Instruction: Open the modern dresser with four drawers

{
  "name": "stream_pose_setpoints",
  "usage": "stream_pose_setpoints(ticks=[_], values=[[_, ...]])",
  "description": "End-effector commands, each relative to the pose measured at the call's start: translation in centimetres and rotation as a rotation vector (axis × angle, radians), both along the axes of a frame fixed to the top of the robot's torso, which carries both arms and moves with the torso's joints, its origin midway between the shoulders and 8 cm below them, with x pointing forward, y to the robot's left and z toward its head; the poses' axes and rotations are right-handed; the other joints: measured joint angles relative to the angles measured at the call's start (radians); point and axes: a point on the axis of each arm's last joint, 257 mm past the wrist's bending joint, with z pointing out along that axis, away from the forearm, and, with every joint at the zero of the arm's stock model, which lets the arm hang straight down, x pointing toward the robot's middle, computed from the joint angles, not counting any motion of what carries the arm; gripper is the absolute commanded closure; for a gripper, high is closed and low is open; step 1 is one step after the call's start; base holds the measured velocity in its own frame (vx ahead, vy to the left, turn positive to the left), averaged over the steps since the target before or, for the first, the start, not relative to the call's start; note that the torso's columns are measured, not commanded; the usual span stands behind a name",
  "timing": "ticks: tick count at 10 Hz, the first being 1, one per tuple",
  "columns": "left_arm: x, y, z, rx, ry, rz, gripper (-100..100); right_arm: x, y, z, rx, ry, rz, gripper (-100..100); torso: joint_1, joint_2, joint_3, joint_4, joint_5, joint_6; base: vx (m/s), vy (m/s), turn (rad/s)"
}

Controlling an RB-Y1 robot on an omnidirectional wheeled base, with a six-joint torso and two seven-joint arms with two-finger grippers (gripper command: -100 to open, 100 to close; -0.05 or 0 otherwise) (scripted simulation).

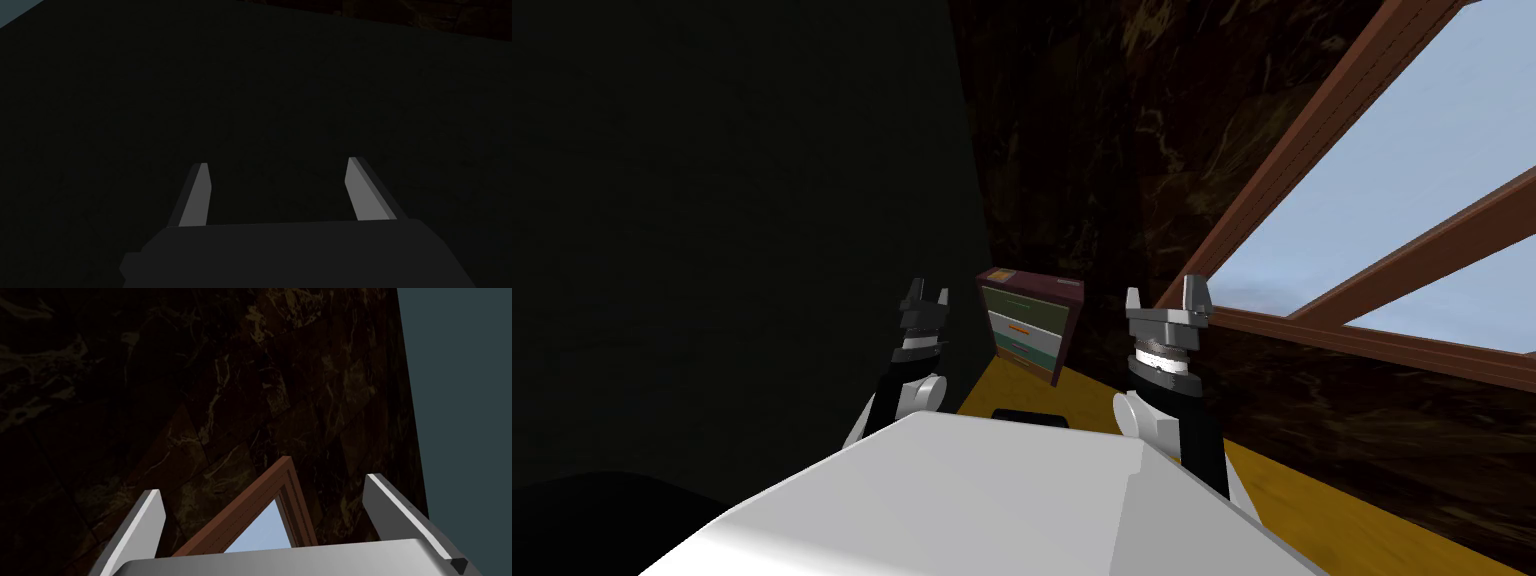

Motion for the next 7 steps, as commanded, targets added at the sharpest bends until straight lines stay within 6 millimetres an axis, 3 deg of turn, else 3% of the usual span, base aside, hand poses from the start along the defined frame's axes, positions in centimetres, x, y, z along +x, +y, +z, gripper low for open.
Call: stream_pose_setpoints(ticks=[1, 7], values=[[0.0, 0.0, 0.0, 0.0, 0.0, 0.0, 0, 0.0, 0.0, 0.0, 0.0, 0.0, 0.0, 0, 0.0, 0.04, -0.082, 0.041, 0.0, 0.0, 0.0, 0.0, 0.0], [-0.01, 0.0, 0.01, 0.0, 0.0, 0.0, 0, -0.01, 0.0, 0.01, 0.0, 0.0, 0.0, 0, 0.0, 0.47, -0.939, 0.47, 0.0, 0.0, 0.0, 0.0, 0.0]])
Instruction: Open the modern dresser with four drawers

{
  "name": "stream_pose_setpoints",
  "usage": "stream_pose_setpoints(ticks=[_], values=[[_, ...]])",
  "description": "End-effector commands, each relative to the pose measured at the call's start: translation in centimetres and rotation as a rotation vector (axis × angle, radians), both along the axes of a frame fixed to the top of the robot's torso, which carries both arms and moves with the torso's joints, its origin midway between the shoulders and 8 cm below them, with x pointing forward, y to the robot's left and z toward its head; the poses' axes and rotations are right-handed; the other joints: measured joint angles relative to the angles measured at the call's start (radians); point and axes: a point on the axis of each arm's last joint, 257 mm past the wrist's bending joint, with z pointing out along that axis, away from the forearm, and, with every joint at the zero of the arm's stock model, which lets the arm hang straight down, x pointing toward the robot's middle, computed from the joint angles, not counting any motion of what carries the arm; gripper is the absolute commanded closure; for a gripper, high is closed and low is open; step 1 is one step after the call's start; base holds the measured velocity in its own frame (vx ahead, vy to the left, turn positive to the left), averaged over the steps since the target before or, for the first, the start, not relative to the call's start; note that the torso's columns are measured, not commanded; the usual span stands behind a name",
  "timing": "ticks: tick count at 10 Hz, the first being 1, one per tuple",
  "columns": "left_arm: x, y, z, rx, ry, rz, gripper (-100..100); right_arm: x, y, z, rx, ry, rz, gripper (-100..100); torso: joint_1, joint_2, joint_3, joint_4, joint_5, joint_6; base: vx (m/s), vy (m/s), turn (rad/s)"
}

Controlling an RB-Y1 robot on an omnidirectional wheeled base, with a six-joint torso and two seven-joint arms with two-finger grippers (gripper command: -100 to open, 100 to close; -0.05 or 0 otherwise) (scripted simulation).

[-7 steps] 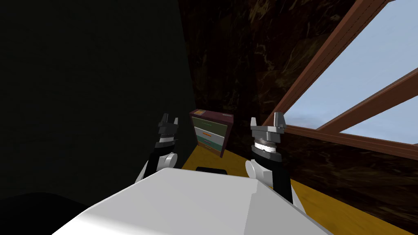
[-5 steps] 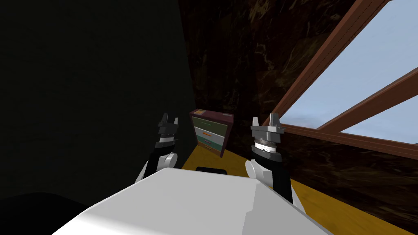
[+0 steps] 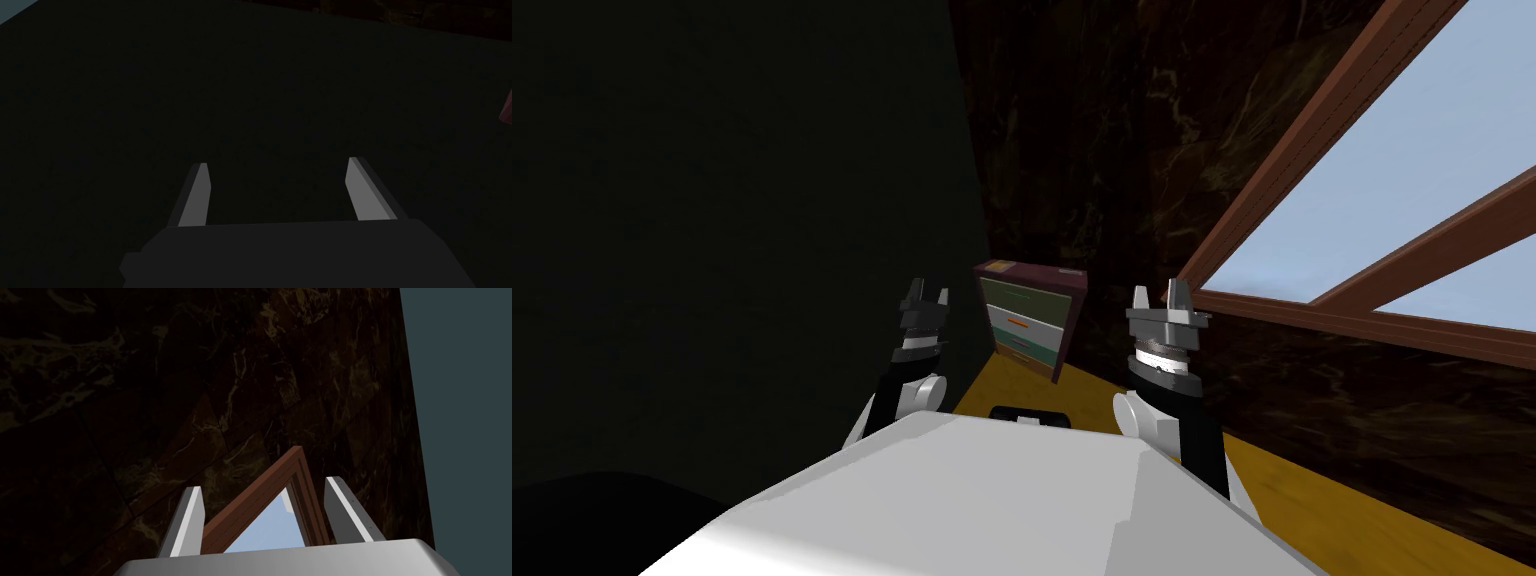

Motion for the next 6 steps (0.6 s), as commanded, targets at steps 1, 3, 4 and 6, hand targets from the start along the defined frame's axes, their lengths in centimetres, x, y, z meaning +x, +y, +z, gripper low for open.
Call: stream_pose_setpoints(ticks=[1, 3, 4, 6], values=[[0.0, 0.0, 0.0, 0.0, 0.0, 0.0, 0, 0.0, 0.0, 0.0, 0.0, 0.0, 0.0, 0, 0.0, 0.074, -0.148, 0.074, 0.0, 0.0, 0.0, 0.0, 0.0], [0.5, -0.5, -0.4, 0.03, 0.023, -0.021, -100, 0.0, 0.0, 0.0, 0.0, 0.0, 0.0, 0, 0.0, 0.221, -0.443, 0.221, 0.0, 0.0, 0.013, 0.005, -0.029], [0.7, -0.7, -0.6, 0.039, 0.036, -0.029, -100, 0.0, 0.0, 0.0, 0.0, 0.0, 0.0, 0, 0.001, 0.254, -0.512, 0.254, 0.0, 0.0, 0.039, 0.012, -0.071], [2.0, -1.3, -2.0, 0.051, 0.097, -0.053, -100, 0.0, 0.0, 0.0, 0.0, 0.001, 0.0, 0, 0.0, 0.265, -0.537, 0.266, 0.0, 0.0, 0.068, 0.025, -0.131]])
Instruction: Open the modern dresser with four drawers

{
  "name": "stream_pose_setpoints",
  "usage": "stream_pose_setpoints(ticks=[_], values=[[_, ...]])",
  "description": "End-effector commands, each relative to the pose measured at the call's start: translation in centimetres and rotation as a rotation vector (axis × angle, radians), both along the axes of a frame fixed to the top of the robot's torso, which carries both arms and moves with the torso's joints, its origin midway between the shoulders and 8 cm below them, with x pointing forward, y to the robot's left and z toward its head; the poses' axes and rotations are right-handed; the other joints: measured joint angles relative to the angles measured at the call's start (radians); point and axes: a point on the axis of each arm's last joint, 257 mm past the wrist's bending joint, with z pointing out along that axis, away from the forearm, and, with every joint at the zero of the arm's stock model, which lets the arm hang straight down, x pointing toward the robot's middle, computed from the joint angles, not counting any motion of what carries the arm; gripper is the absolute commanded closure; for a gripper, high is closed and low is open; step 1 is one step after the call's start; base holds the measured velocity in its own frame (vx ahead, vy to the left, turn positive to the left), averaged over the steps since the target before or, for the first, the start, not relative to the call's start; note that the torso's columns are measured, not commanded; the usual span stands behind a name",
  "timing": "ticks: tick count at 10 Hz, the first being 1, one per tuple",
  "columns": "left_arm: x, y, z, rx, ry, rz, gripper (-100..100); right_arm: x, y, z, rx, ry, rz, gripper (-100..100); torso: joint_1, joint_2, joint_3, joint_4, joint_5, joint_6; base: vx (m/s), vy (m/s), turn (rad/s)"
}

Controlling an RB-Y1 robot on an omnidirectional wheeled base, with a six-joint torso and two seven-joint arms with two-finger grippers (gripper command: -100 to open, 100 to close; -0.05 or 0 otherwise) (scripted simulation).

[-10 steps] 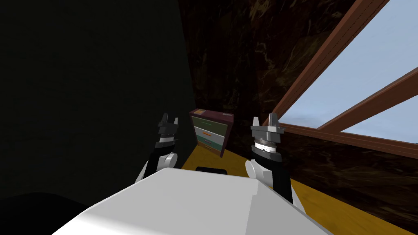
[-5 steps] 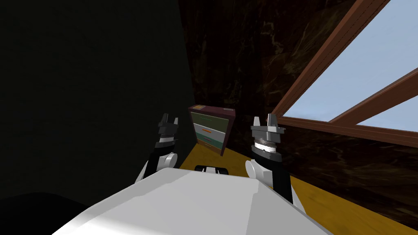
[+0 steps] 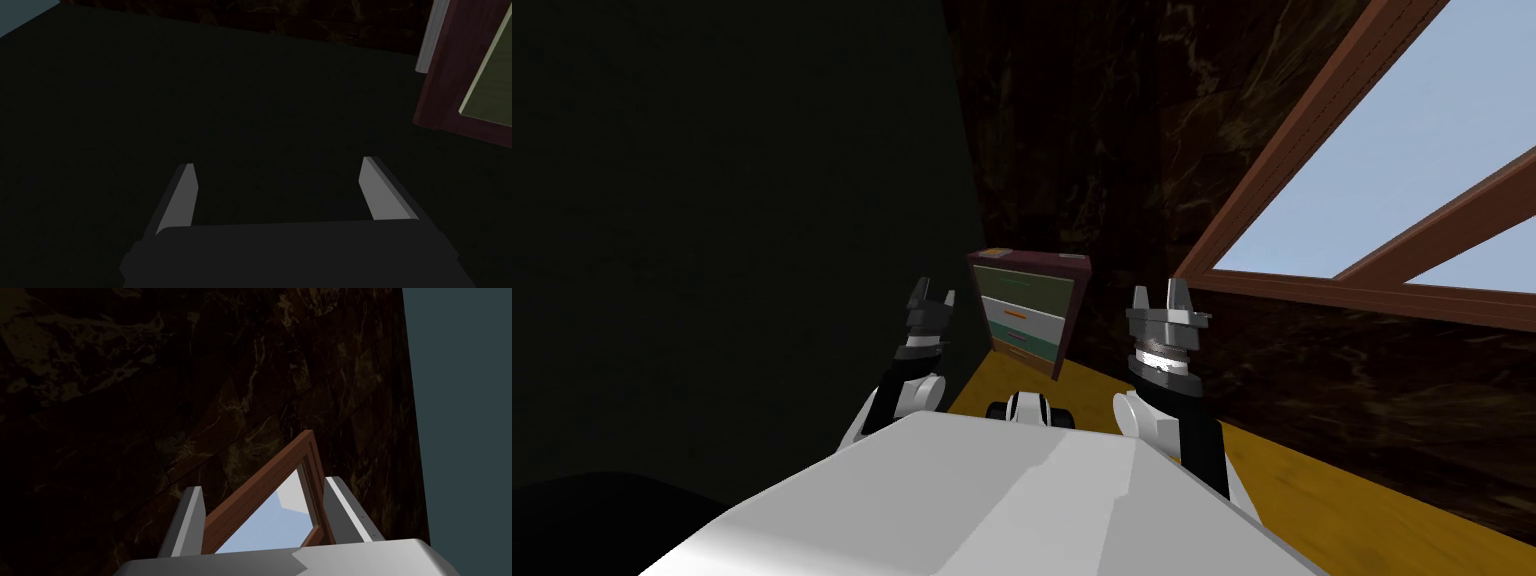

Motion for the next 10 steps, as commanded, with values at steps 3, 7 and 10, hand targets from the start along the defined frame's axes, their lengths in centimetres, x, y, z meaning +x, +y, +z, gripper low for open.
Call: stream_pose_setpoints(ticks=[3, 7, 10], values=[[2.1, -0.8, -2.8, -0.001, 0.113, -0.031, -100, 0.0, 0.0, 0.0, 0.0, 0.0, 0.0, 0, 0.0, 0.003, 0.0, 0.002, 0.0, 0.0, 0.074, 0.043, -0.104], [3.4, -1.1, -4.7, -0.021, 0.185, -0.042, -100, 0.0, 0.0, 0.0, 0.0, 0.0, 0.0, 0, -0.001, 0.004, 0.001, 0.002, 0.0, 0.0, 0.063, 0.024, -0.085], [4.5, -1.7, -6.6, -0.023, 0.255, -0.057, -100, 0.0, 0.0, 0.0, 0.0, 0.0, 0.0, 0, 0.0, 0.003, 0.0, 0.002, 0.0, 0.0, 0.06, 0.033, -0.101]])
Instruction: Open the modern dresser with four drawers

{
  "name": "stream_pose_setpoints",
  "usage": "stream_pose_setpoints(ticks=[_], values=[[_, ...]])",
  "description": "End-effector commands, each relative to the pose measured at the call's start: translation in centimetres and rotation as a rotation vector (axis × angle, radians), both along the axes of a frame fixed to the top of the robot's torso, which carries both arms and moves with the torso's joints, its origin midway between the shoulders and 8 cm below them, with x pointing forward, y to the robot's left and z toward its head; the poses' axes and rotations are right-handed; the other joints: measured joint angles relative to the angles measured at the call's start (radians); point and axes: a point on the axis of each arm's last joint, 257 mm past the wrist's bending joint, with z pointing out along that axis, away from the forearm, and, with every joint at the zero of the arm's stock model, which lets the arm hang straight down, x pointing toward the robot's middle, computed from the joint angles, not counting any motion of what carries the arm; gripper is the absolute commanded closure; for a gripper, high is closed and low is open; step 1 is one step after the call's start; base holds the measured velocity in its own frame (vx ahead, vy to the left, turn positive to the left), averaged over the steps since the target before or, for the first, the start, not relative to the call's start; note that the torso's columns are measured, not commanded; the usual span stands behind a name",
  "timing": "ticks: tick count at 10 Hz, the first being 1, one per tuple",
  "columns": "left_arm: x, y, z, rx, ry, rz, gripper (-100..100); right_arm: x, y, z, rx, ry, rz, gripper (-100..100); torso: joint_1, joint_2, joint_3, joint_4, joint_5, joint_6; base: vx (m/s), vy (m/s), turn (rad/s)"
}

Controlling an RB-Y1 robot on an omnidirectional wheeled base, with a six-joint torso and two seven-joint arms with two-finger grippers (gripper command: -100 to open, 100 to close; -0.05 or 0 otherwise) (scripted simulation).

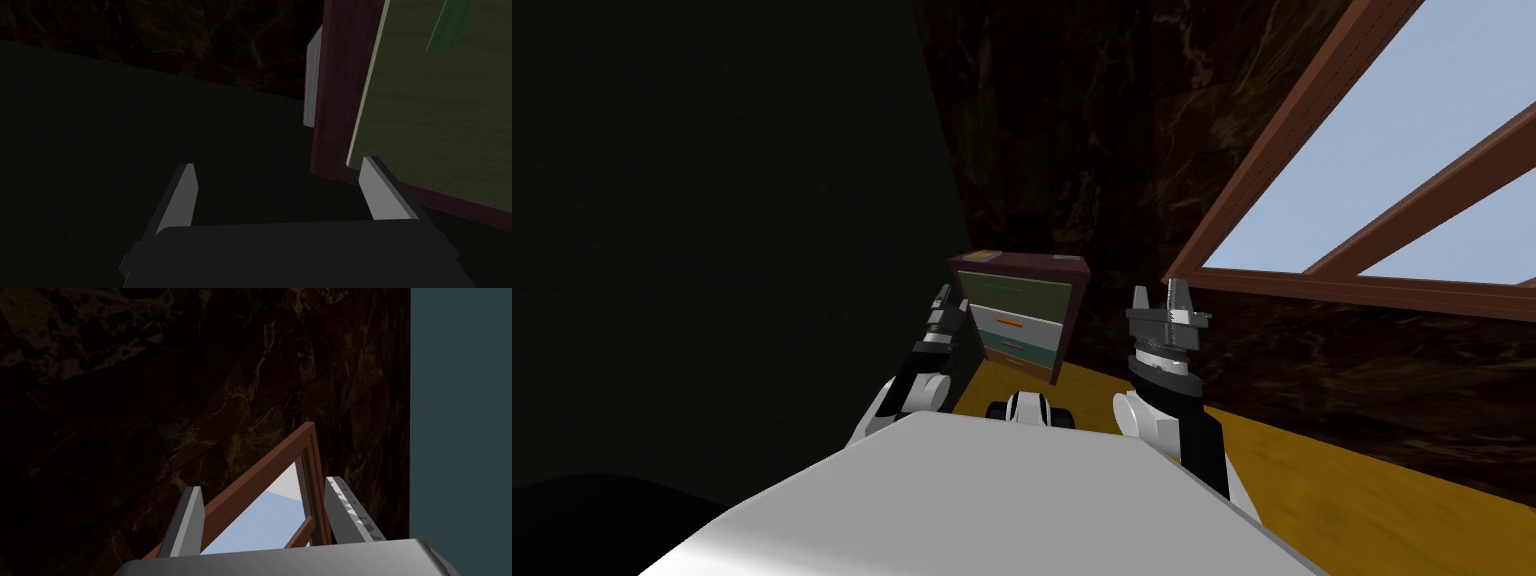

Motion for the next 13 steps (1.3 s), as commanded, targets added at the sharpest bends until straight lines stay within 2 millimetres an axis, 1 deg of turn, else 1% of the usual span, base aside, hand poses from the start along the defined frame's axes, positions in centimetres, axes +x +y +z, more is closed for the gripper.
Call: stream_pose_setpoints(ticks=[1, 6, 7, 8, 9, 11, 13], values=[[0.8, -0.5, -1.6, 0.005, 0.056, -0.014, -100, 0.0, 0.0, 0.0, 0.0, 0.0, 0.0, 0, -0.001, 0.0, 0.0, 0.0, 0.0, 0.0, 0.06, 0.032, -0.094], [2.3, -1.4, -4.8, 0.027, 0.172, -0.043, -100, 0.0, 0.0, 0.0, 0.0, 0.0, 0.0, 0, 0.0, 0.0, 0.0, 0.0, 0.0, 0.0, 0.065, 0.038, -0.107], [2.6, -1.6, -5.8, 0.033, 0.205, -0.05, -100, 0.0, 0.0, 0.0, 0.0, 0.0, 0.0, 0, -0.001, 0.001, 0.0, 0.0, 0.0, 0.0, 0.072, 0.042, -0.097], [2.8, -1.7, -6.3, 0.037, 0.223, -0.053, -100, 0.0, 0.0, 0.0, 0.0, 0.0, 0.0, 0, -0.001, 0.0, 0.0, 0.0, 0.0, 0.0, 0.07, 0.043, -0.115], [3.1, -1.9, -7.3, 0.044, 0.26, -0.06, -100, 0.0, 0.0, 0.0, 0.0, 0.0, 0.0, 0, -0.001, 0.0, 0.0, 0.0, 0.0, 0.0, 0.071, 0.047, -0.131], [3.4, -2.1, -8.4, 0.052, 0.297, -0.065, -100, 0.0, 0.0, 0.0, 0.0, 0.0, 0.0, 0, -0.001, 0.0, 0.0, 0.0, 0.0, 0.0, 0.062, 0.041, -0.089], [3.8, -2.3, -10.2, 0.065, 0.355, -0.073, -100, 0.0, 0.0, 0.0, 0.0, 0.0, 0.0, 0, -0.001, 0.0, 0.0, 0.0, 0.0, 0.0, 0.063, 0.044, -0.126]])
